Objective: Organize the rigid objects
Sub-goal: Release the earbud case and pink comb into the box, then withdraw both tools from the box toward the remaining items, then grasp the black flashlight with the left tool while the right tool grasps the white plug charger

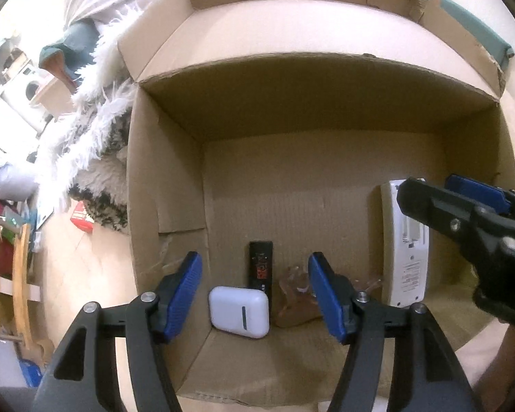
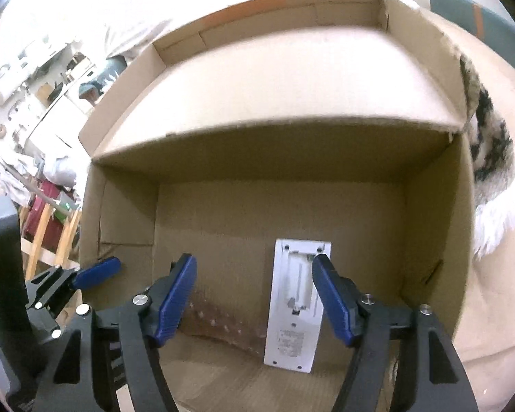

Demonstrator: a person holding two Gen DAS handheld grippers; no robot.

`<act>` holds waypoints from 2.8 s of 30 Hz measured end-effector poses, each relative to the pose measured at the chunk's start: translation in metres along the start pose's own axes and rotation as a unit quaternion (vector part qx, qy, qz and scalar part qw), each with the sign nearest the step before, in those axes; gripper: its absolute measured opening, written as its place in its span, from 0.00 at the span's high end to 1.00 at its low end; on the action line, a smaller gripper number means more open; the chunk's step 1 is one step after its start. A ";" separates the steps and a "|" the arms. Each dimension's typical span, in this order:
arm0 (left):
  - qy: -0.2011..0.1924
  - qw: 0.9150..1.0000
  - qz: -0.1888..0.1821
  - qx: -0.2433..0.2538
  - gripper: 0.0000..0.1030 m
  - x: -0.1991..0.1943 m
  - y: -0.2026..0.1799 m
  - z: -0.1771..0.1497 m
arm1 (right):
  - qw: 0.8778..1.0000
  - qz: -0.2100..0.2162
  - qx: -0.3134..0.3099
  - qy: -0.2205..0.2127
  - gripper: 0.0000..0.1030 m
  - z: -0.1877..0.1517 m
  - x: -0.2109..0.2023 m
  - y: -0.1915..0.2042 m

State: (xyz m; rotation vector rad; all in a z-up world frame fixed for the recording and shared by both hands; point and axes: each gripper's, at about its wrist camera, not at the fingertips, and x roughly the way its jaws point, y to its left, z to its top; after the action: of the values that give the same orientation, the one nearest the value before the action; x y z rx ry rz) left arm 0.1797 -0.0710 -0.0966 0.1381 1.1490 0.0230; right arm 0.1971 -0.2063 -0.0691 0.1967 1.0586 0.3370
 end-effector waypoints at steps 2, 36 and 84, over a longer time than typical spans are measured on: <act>0.001 1.000 0.001 -0.002 0.41 0.000 0.002 0.001 | 1.000 0.006 0.004 -0.002 0.23 0.000 0.001 0.000; -0.016 0.997 -0.028 -0.066 0.41 -0.070 0.047 -0.025 | 0.998 0.016 0.000 -0.066 0.22 -0.032 -0.090 -0.007; 0.159 0.944 -0.095 -0.272 0.25 0.039 0.046 -0.097 | 0.995 0.003 0.031 0.095 0.23 -0.104 -0.046 -0.017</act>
State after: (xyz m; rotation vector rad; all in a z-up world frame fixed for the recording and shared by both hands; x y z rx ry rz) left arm 0.1100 -0.0127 -0.1657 -0.4845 1.4323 0.1953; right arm 0.0878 -0.2393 -0.0869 0.2266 1.2577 0.3324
